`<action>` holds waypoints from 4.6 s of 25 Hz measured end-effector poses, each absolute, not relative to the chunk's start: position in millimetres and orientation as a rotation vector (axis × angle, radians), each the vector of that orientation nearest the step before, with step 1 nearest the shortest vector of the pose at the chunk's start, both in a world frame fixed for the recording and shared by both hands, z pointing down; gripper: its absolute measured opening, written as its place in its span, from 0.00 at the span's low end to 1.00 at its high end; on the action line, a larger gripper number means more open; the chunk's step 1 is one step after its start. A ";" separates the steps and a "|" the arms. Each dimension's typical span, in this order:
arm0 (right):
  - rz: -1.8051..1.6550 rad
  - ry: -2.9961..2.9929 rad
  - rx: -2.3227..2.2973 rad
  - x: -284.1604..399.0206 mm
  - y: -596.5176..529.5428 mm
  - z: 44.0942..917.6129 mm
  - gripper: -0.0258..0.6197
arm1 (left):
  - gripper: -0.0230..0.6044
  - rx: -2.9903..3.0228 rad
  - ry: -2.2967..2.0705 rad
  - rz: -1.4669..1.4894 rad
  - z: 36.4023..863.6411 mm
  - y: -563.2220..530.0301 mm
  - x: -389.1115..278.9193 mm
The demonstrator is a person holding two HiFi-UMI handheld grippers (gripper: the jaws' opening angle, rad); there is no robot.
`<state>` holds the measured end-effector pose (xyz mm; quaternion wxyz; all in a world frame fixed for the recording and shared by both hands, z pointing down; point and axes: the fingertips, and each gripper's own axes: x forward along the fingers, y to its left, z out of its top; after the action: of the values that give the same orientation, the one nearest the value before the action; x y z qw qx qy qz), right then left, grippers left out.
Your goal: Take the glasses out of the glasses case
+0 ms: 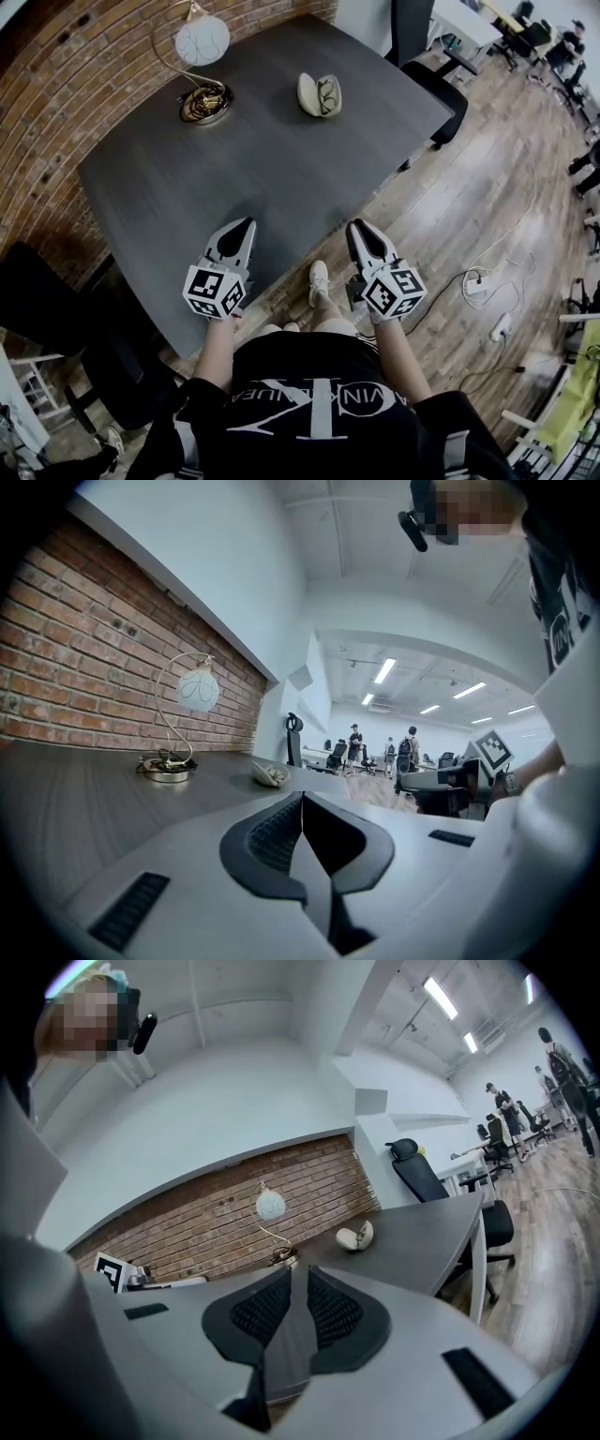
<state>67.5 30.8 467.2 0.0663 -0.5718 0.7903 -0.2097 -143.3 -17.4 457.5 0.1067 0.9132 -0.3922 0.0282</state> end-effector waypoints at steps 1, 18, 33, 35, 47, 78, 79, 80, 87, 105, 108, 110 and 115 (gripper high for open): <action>-0.630 2.394 -1.712 67.5 22.2 466.4 0.10 | 0.06 2.686 -1.161 0.085 457.5 -23.0 -141.1; -0.747 2.505 -1.571 87.7 -100.9 478.1 0.22 | 0.06 2.603 -1.248 0.105 464.2 -122.5 -105.8; -0.819 2.602 -1.459 95.8 -174.7 487.4 0.23 | 0.07 2.533 -1.312 0.137 476.9 -175.8 -83.0; -0.827 2.610 -1.449 98.3 -183.7 489.0 0.23 | 0.06 2.521 -1.323 0.145 480.4 -181.4 -79.8; -0.863 2.602 -1.439 104.5 -249.6 494.9 0.23 | 0.06 2.507 -1.351 0.187 493.7 -209.8 -61.4; -1.104 2.670 -1.827 104.8 -408.2 541.2 0.23 | 0.06 2.621 -1.161 0.120 461.3 -330.4 -8.7; -1.117 2.679 -1.835 106.4 -408.1 545.3 0.23 | 0.06 2.622 -1.153 0.129 463.8 -329.6 -6.6; -1.128 2.691 -1.842 107.7 -407.7 549.1 0.23 | 0.06 2.623 -1.146 0.135 465.6 -328.9 -4.6; -1.175 2.735 -1.905 117.0 -407.0 568.2 0.23 | 0.06 2.615 -1.109 0.151 475.0 -328.1 1.1; -1.350 2.780 -1.987 129.6 -415.8 595.4 0.17 | 0.06 2.583 -1.046 0.182 494.2 -326.0 5.9; -1.405 2.818 -1.939 129.1 -418.0 596.0 0.17 | 0.06 2.576 -1.044 0.181 496.3 -326.9 5.6; -1.423 2.855 -1.918 127.0 -418.9 597.3 0.17 | 0.06 2.570 -1.046 0.178 497.7 -327.5 4.4; -1.390 2.811 -1.941 131.0 -420.2 594.8 0.13 | 0.06 2.561 -1.045 0.177 499.7 -326.6 3.4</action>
<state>131.0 -420.2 594.8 -0.2697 -0.5069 0.7339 -0.3629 3.4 -326.6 499.7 0.1840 0.9081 -0.3707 0.0629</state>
